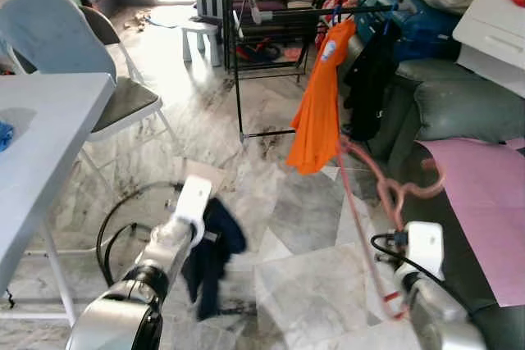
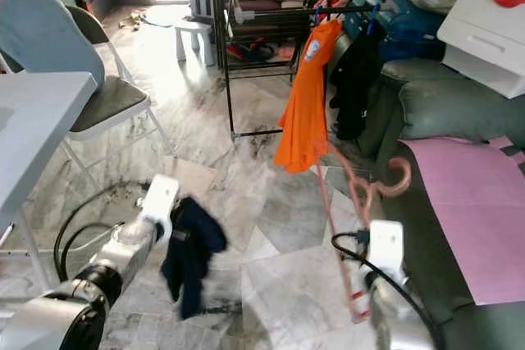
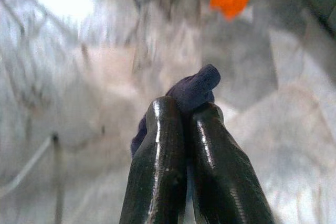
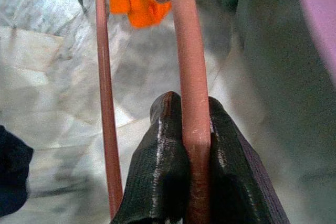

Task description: Hang hanger

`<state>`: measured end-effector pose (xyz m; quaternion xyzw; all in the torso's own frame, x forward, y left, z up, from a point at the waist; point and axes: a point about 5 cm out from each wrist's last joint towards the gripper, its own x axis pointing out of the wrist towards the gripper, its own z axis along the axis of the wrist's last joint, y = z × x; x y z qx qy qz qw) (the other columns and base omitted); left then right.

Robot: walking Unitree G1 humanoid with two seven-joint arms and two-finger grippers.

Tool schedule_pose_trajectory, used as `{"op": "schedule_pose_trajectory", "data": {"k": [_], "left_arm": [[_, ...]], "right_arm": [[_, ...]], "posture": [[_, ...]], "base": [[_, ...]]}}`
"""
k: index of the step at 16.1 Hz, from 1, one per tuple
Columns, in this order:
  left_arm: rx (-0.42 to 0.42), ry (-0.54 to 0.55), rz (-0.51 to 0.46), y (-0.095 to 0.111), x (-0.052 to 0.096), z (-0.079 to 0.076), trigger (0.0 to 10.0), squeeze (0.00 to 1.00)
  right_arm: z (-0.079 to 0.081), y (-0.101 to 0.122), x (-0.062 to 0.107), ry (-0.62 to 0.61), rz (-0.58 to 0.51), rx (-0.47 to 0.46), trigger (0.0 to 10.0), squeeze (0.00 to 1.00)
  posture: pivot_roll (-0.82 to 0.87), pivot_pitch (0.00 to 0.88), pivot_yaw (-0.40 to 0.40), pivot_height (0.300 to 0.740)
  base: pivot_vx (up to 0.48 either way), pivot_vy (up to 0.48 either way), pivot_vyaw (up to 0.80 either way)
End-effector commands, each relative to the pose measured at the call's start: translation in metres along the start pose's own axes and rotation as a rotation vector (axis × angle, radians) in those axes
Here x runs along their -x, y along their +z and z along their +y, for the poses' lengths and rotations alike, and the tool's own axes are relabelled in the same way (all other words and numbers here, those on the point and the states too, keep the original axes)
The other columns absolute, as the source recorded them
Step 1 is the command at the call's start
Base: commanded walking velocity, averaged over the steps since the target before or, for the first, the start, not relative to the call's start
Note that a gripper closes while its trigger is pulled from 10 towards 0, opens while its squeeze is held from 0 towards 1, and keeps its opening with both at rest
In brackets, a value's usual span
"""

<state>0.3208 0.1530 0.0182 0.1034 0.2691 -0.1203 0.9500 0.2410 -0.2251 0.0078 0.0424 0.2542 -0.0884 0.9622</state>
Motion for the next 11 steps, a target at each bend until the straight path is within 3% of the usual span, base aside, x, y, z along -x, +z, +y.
{"op": "schedule_pose_trajectory", "data": {"k": [1,3,5,7,9,11], "left_arm": [[0.006,0.038,0.037,-0.012,0.003,0.007,10.0,0.00],[-0.020,0.059,0.115,-0.036,0.009,0.008,10.0,0.00],[0.013,0.081,0.181,-0.060,0.016,0.006,10.0,0.00],[0.016,0.030,0.207,-0.071,0.018,-0.006,10.0,0.00],[-0.065,-0.036,0.256,-0.088,0.023,-0.022,10.0,0.00],[-0.076,-0.063,0.274,-0.092,0.024,-0.029,10.0,0.00]], "right_arm": [[-0.008,-0.007,-0.003,-0.047,0.007,-0.056,10.0,0.00],[-0.009,-0.026,-0.005,-0.088,0.065,-0.019,10.0,0.00],[-0.007,-0.059,0.000,-0.105,0.168,-0.005,10.0,0.00],[-0.006,-0.082,0.006,-0.106,0.246,0.055,10.0,0.00],[-0.009,-0.100,0.013,-0.134,0.292,0.123,10.0,0.00],[-0.008,-0.105,0.015,-0.117,0.313,0.085,10.0,0.00]], "posture": [[0.00,0.000,-0.057,0.740],[0.02,0.000,-0.080,0.740],[0.04,0.000,-0.100,0.740],[0.05,0.000,-0.109,0.740],[0.02,0.000,-0.109,0.740],[0.01,0.000,-0.107,0.740]], "base": [[0.000,0.000,0.00],[0.000,0.000,0.00],[0.000,0.000,0.00],[0.000,0.000,0.00],[0.000,0.000,0.00],[0.000,0.000,0.00]]}}
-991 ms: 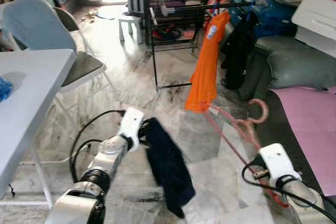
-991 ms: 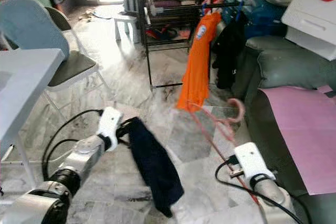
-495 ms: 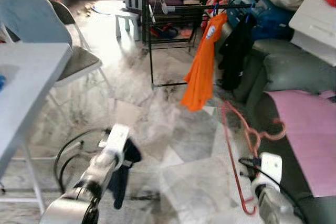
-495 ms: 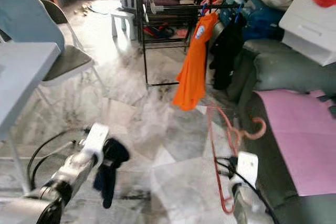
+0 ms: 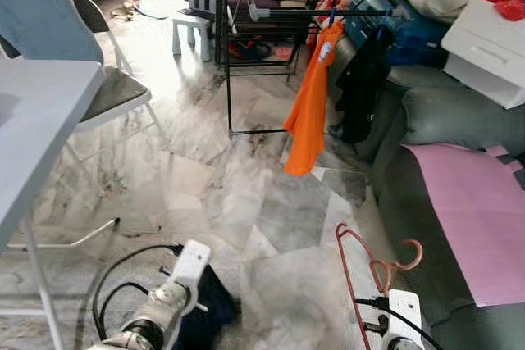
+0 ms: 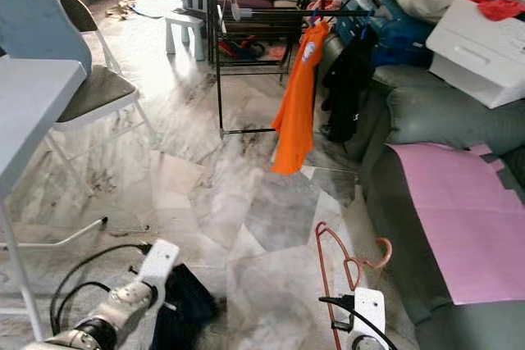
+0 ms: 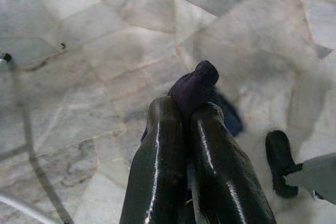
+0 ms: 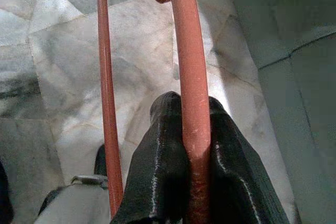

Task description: Hang hanger

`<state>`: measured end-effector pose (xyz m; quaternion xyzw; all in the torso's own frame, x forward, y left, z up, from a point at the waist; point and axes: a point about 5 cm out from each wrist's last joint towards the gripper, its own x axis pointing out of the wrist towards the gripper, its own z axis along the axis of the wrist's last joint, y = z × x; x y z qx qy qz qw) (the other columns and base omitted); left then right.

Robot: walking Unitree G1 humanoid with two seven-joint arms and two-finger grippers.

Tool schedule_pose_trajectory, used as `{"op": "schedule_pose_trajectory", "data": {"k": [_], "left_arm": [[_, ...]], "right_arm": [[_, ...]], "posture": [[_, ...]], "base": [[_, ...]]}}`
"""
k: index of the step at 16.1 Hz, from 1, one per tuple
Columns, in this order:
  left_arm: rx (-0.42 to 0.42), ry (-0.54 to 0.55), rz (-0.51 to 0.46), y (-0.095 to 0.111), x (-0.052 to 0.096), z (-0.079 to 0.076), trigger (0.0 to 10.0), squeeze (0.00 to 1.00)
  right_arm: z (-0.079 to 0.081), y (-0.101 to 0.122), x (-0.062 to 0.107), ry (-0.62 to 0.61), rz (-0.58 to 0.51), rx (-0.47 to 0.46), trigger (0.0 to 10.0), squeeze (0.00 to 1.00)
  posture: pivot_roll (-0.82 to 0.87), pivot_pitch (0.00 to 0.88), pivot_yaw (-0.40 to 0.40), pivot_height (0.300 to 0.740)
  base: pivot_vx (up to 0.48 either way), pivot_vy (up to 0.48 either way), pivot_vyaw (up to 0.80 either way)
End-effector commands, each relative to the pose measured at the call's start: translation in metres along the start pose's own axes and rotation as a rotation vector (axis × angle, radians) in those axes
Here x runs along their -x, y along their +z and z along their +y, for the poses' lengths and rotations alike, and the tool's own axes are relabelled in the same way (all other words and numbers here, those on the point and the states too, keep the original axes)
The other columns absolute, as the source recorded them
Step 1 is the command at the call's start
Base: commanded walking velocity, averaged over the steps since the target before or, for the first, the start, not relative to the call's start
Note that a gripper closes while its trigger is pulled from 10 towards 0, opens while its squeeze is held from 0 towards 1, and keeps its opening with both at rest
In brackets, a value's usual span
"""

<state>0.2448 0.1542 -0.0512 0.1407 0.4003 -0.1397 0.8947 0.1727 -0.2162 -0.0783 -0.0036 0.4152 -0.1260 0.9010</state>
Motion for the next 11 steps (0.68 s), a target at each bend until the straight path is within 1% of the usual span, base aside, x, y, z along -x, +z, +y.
{"op": "schedule_pose_trajectory", "data": {"k": [1,2,3,4,5,7,9,10,11], "left_arm": [[-0.030,-0.009,-0.001,0.004,-0.001,-0.002,10.0,0.00],[-0.037,-0.008,0.032,0.002,-0.001,-0.003,10.0,0.00],[-0.042,0.011,0.057,-0.001,-0.001,-0.001,10.0,0.00],[-0.043,0.021,0.067,-0.002,-0.001,0.000,10.0,0.00],[-0.048,0.047,0.088,-0.003,-0.001,0.003,10.0,0.00],[-0.007,0.079,0.102,-0.002,-0.001,0.006,10.0,0.00],[0.026,0.100,0.105,-0.003,0.000,0.007,10.0,0.00],[0.014,0.105,0.104,-0.003,0.000,0.008,10.0,0.00],[0.000,0.109,0.101,-0.003,0.000,0.009,10.0,0.00]], "right_arm": [[-0.003,-0.001,-0.001,-0.020,0.008,-0.006,10.0,0.00],[-0.007,-0.007,0.000,-0.085,0.040,-0.011,10.0,0.00],[-0.009,-0.011,0.000,-0.108,0.069,-0.025,10.0,0.00],[-0.009,-0.013,0.000,-0.111,0.082,-0.032,10.0,0.00],[-0.004,-0.020,0.001,-0.081,0.122,-0.067,10.0,0.00],[0.002,-0.029,0.004,-0.034,0.157,0.013,10.0,0.00],[0.002,-0.032,0.005,-0.022,0.170,0.015,10.0,0.00],[0.001,-0.031,0.004,-0.013,0.167,0.037,10.0,0.00],[-0.001,-0.029,0.004,-0.015,0.162,0.039,10.0,0.00]], "posture": [[0.01,0.000,-0.103,0.740],[0.02,0.000,-0.095,0.740],[0.01,0.000,-0.092,0.740],[0.01,0.000,-0.089,0.740],[0.01,0.000,-0.080,0.740],[0.01,0.000,-0.072,0.740],[0.02,0.000,-0.081,0.740],[0.03,0.000,-0.086,0.740],[0.03,0.000,-0.087,0.740]], "base": [[0.000,0.000,0.00],[0.000,0.000,0.00],[0.000,0.000,0.00],[0.000,0.000,0.00],[0.000,0.000,0.00],[0.000,0.000,0.00],[0.000,0.000,0.00],[0.000,0.000,0.00],[0.000,0.000,0.00]]}}
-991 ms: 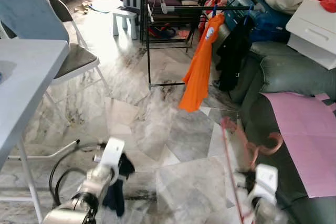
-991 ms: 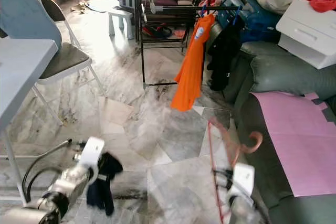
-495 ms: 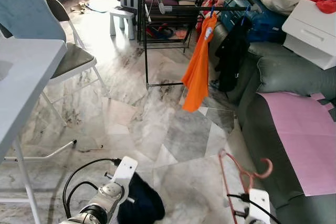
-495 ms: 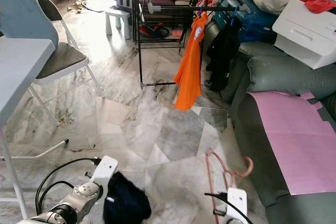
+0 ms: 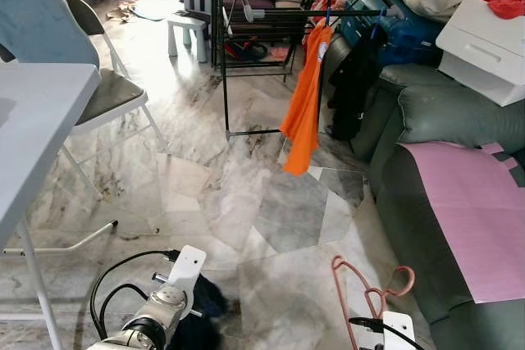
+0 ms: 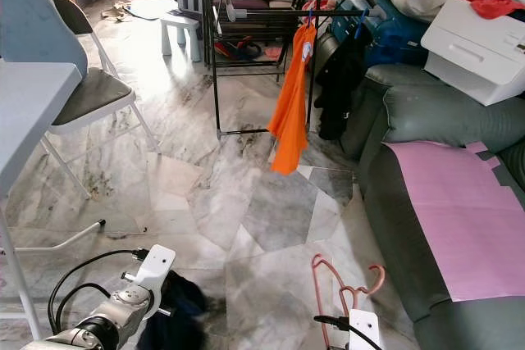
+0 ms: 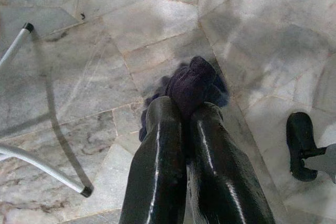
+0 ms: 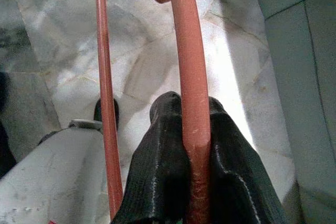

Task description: Hang hanger

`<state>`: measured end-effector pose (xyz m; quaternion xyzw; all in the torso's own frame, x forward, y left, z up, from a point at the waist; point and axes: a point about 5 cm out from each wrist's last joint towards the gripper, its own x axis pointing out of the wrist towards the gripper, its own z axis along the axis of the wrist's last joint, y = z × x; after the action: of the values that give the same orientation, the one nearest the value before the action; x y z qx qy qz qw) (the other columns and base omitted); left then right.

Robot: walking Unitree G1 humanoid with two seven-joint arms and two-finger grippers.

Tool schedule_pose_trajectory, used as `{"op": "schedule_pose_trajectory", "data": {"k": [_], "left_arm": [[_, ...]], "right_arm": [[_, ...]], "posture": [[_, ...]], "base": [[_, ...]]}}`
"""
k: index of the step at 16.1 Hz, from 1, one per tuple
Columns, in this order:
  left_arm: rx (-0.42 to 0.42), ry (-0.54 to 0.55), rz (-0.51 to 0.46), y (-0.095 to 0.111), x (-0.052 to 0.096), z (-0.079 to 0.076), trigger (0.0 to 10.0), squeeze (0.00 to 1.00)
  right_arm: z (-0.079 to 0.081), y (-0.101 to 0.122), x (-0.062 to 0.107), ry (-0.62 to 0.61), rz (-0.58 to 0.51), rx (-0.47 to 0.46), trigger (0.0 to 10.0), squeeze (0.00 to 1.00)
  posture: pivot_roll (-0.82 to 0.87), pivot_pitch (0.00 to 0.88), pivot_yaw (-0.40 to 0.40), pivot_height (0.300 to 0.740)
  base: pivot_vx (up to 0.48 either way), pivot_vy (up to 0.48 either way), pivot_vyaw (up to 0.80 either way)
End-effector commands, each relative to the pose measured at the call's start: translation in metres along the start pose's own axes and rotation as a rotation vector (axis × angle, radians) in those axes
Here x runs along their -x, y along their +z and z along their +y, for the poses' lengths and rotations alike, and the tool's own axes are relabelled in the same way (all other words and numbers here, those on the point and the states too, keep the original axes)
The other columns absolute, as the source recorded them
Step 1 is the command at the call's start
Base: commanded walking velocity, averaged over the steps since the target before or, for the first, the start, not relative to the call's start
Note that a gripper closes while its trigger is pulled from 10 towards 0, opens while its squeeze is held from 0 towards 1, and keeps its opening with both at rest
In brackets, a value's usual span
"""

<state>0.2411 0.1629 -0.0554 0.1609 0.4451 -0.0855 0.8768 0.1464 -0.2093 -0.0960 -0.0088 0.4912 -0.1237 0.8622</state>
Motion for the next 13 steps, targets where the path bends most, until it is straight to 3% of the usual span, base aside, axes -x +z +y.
{"op": "schedule_pose_trajectory", "data": {"k": [1,4,8,13], "left_arm": [[-0.021,0.012,-0.018,0.005,0.000,0.003,10.0,0.00],[-0.003,0.034,-0.012,0.000,0.000,0.008,10.0,0.00],[-0.006,0.036,-0.015,0.000,0.001,0.008,10.0,0.00],[0.014,0.077,-0.053,0.013,0.001,0.018,10.0,0.00]], "right_arm": [[-0.004,0.004,-0.001,-0.006,-0.011,0.004,10.0,0.00],[-0.004,0.009,-0.001,-0.007,-0.029,0.015,10.0,0.00],[-0.001,0.011,-0.001,-0.006,-0.041,-0.036,10.0,0.00],[0.005,0.022,-0.003,0.008,-0.070,-0.056,10.0,0.00]], "posture": [[0.03,0.000,-0.088,0.740],[0.03,0.000,-0.090,0.740],[0.03,0.000,-0.085,0.740],[0.04,0.000,-0.066,0.740]], "base": [[0.000,0.000,0.00],[0.000,0.000,0.00],[0.000,0.000,0.00],[0.000,0.000,0.00]]}}
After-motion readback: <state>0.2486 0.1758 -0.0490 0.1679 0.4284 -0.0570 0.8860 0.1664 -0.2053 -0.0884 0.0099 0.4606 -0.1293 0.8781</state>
